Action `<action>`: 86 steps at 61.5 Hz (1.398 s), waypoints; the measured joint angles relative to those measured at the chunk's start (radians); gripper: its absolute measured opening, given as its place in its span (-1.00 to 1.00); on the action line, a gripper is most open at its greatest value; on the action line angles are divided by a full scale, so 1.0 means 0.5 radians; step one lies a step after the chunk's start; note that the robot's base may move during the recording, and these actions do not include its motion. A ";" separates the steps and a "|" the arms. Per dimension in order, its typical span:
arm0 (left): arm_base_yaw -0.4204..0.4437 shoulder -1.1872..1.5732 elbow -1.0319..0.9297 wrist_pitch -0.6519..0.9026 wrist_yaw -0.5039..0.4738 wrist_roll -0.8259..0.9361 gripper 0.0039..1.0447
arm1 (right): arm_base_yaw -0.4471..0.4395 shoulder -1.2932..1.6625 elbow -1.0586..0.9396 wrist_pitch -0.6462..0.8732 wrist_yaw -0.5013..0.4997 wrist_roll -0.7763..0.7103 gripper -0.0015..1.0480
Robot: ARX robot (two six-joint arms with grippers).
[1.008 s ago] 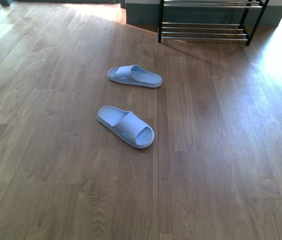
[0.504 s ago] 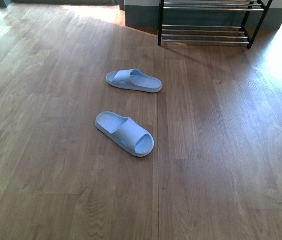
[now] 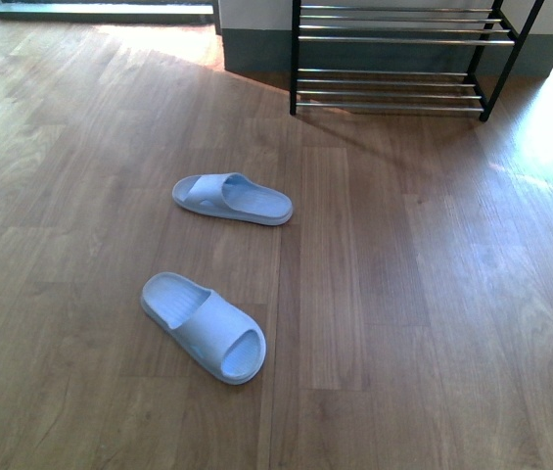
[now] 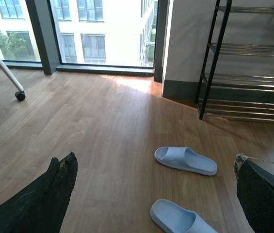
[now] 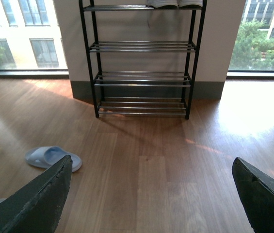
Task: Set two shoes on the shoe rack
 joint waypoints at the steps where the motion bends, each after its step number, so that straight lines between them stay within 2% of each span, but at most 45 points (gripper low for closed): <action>1: 0.000 0.000 0.000 0.000 -0.001 0.000 0.83 | 0.000 0.000 0.000 0.000 0.002 0.000 0.82; 54: 0.000 0.000 0.000 -0.001 -0.002 -0.001 0.83 | 0.000 0.001 0.000 0.000 -0.005 0.000 0.82; 56: -0.030 0.039 0.018 -0.060 -0.127 -0.032 0.83 | 0.000 0.001 0.000 0.000 -0.006 0.000 0.82; 58: -0.122 0.179 0.105 -0.266 -0.443 -0.135 0.83 | 0.000 0.001 0.000 0.000 -0.005 0.000 0.82; 60: -0.150 0.349 0.158 -0.335 -0.641 -0.181 0.83 | 0.000 0.001 0.000 0.000 0.000 0.001 0.82; 63: -0.102 0.600 0.189 -0.288 -0.843 -0.191 0.83 | 0.000 0.000 0.000 0.000 -0.005 0.000 0.82; 65: -0.040 0.844 0.197 -0.175 -0.888 -0.188 0.83 | 0.000 0.001 0.000 0.000 -0.006 0.000 0.82; 69: 0.034 1.225 0.230 0.038 -0.802 -0.133 0.83 | 0.000 0.000 0.000 0.000 -0.003 0.000 0.82; 75: 0.037 1.798 0.308 0.343 -0.625 0.023 0.83 | 0.000 0.000 0.000 0.000 -0.005 0.000 0.82; 81: -0.023 2.394 0.451 0.470 -0.341 0.176 0.83 | 0.000 0.000 0.000 0.000 -0.005 0.000 0.82; 86: -0.108 2.766 0.497 0.610 -0.254 0.327 0.83 | 0.000 0.000 0.000 0.000 -0.005 0.000 0.82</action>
